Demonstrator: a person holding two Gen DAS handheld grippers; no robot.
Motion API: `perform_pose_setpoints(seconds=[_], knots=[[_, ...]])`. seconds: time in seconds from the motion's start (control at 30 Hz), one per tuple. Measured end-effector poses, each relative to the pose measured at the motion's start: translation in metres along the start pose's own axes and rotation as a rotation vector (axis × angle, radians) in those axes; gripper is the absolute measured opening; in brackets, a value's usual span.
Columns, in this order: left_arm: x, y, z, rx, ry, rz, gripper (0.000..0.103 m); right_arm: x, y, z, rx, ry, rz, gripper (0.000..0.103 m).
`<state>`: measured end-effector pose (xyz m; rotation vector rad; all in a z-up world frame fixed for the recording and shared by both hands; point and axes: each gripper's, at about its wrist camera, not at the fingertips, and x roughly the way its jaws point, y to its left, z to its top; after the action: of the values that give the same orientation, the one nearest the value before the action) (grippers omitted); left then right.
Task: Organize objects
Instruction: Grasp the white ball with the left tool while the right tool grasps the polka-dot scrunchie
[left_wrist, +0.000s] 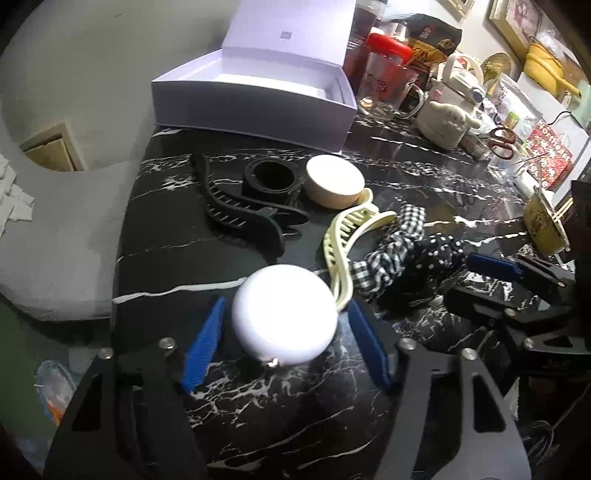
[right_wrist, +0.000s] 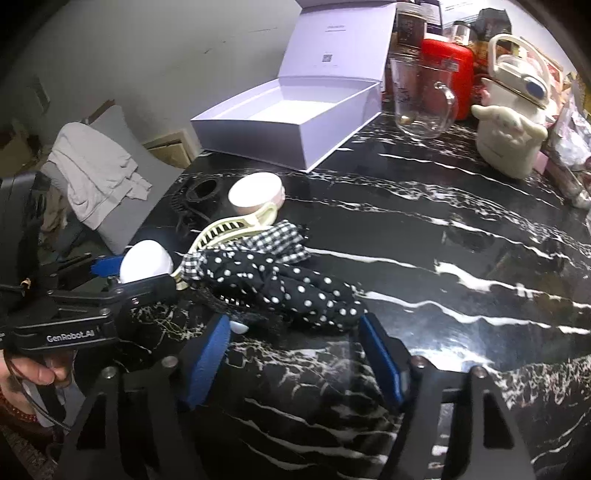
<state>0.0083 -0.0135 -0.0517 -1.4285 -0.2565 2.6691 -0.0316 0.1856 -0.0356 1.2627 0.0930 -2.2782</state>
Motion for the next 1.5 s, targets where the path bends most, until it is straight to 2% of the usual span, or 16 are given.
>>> perform_pose_setpoints(seconds=[0.3,0.5,0.57,0.8,0.87,0.93,0.97,1.03,1.1,1.13,1.5], knots=[[0.001,0.000,0.002,0.003,0.000,-0.007,0.059,0.005,-0.002,0.013,0.005,-0.018,0.000,0.070],[0.001,0.001,0.006,-0.011,0.000,-0.010,0.058,0.011,0.006,0.021,-0.024,-0.013,-0.001,0.082],[0.002,0.002,0.007,-0.016,0.001,-0.012,0.058,0.014,0.009,0.025,-0.036,-0.011,-0.011,0.089],[0.002,0.001,0.008,-0.013,0.010,-0.010,0.058,0.023,0.005,0.031,-0.018,-0.002,0.037,0.089],[0.002,0.000,0.008,-0.010,0.012,-0.005,0.058,0.023,0.002,0.030,-0.004,0.001,0.054,0.084],[0.002,-0.001,0.008,-0.006,0.015,0.001,0.058,0.022,0.000,0.030,-0.001,-0.005,0.061,0.082],[0.002,-0.002,0.007,-0.005,0.015,0.000,0.057,0.021,0.000,0.030,0.000,-0.008,0.063,0.077],[0.001,-0.002,0.007,-0.008,0.017,-0.002,0.054,0.020,-0.002,0.030,0.002,-0.010,0.059,0.055],[0.001,-0.003,0.006,-0.004,0.018,0.002,0.053,0.018,-0.005,0.029,0.007,-0.012,0.056,0.051],[0.001,-0.003,0.006,-0.003,0.018,0.008,0.051,0.018,-0.006,0.028,0.010,-0.012,0.052,0.042],[-0.003,-0.016,-0.001,0.016,0.026,0.010,0.050,-0.002,-0.023,0.020,0.062,-0.046,0.037,0.024]])
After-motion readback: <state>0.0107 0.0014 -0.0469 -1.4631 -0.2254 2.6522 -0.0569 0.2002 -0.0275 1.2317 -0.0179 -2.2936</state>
